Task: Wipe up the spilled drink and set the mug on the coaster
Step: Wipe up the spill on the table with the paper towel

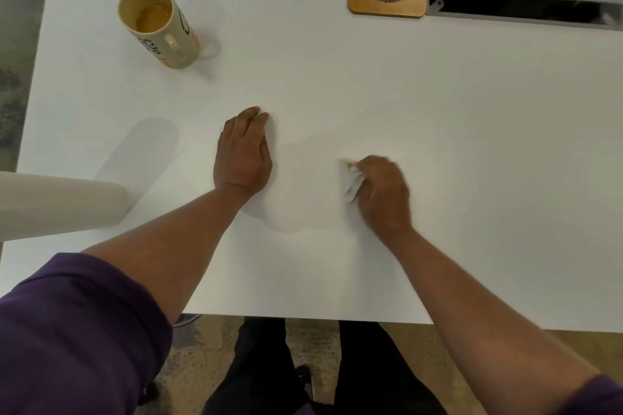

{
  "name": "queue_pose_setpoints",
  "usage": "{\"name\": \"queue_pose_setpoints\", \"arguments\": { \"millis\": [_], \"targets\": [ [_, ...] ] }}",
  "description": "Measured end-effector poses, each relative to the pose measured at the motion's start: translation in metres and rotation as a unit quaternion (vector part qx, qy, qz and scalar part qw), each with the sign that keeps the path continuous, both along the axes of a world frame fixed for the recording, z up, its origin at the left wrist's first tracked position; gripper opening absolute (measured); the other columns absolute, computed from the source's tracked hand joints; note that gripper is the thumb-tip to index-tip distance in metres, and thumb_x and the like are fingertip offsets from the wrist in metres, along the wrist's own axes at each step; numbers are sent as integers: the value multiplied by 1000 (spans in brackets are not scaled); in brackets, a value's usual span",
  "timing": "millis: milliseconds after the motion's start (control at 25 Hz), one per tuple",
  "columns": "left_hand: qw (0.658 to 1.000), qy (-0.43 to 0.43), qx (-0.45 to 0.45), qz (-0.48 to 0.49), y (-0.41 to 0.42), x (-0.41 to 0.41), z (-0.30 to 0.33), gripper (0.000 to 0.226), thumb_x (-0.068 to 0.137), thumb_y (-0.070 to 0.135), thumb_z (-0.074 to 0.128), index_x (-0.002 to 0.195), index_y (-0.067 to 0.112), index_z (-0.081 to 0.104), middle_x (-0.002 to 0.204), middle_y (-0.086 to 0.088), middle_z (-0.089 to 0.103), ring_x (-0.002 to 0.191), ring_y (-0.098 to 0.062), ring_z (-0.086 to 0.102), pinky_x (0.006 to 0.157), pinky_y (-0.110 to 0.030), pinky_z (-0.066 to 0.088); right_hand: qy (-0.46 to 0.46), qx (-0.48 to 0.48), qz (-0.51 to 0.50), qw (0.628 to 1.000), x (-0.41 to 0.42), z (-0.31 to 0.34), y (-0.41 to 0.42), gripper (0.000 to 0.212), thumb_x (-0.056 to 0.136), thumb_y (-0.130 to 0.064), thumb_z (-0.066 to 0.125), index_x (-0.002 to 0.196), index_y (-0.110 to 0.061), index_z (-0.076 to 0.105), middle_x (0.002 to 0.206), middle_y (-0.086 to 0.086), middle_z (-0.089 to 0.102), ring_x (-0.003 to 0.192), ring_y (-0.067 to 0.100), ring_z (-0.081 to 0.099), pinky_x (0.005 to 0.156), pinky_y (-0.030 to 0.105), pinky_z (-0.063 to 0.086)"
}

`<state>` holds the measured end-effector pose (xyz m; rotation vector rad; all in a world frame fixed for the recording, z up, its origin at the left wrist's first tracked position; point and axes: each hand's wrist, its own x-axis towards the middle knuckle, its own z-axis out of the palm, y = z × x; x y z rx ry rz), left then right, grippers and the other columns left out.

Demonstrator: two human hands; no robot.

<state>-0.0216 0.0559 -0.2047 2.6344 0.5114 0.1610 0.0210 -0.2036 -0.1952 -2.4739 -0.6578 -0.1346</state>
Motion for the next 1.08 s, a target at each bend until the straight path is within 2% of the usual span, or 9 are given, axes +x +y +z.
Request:
{"name": "queue_pose_setpoints", "arguments": {
  "millis": [80,160,240,400,480,560,720,960,1080],
  "targets": [
    [1000,0,0,2,0,1,0,41,98,11,41,135,10,57,144,-8,53,128,-32,46,111,-38,38,30,7,-133,991,36,0,-24,23,84,-4,50,97,-2,69,98,18,69,90,41,65,85,42,45],
    [1000,2,1,1,-1,0,2,41,98,11,41,135,10,57,144,-8,52,128,-33,46,111,-39,38,62,30,-209,976,48,0,-34,22,83,-3,48,96,-3,66,98,16,67,92,40,62,81,42,46],
    [1000,0,1,-1,0,1,2,41,98,11,41,136,10,57,144,-8,53,128,-33,46,111,-39,38,60,34,-194,978,32,1,-21,20,79,2,51,93,-4,64,95,16,65,89,40,60,80,41,44],
    [1000,-5,-2,0,-1,1,0,41,98,11,40,136,9,57,145,-8,52,128,-32,46,111,-39,37,51,38,-31,998,-34,-5,19,21,79,2,52,93,-3,66,98,14,68,87,35,58,81,36,44],
    [1000,-10,-3,1,-1,0,0,41,99,11,40,136,9,57,145,-8,52,129,-32,46,112,-38,37,33,51,-1,998,-30,-7,20,25,80,0,51,98,-2,69,102,15,70,91,32,58,84,34,45],
    [1000,-10,-8,3,1,0,-1,41,99,11,41,136,10,57,145,-8,52,130,-31,46,112,-38,37,16,65,-55,996,3,-6,11,25,80,0,52,98,-2,70,101,17,71,92,33,59,87,35,44],
    [1000,-17,-20,1,0,0,-2,40,98,9,43,135,9,58,145,-9,53,131,-31,45,112,-39,38,64,66,-192,977,91,3,18,18,79,-1,52,88,-8,66,86,12,68,81,34,62,74,40,46],
    [991,-86,-98,31,3,-1,0,44,91,-4,42,129,7,61,136,-8,60,127,-27,51,111,-33,40,105,67,-44,991,70,4,98,17,78,-1,54,87,-7,67,86,8,68,79,29,58,72,39,45],
    [954,-135,-227,140,4,5,15,45,89,-8,42,127,8,58,128,-2,59,115,-18,58,101,-30,48,155,68,63,984,46,10,120,18,79,1,57,89,-10,68,87,3,69,80,25,58,73,40,49]
  ]
}}
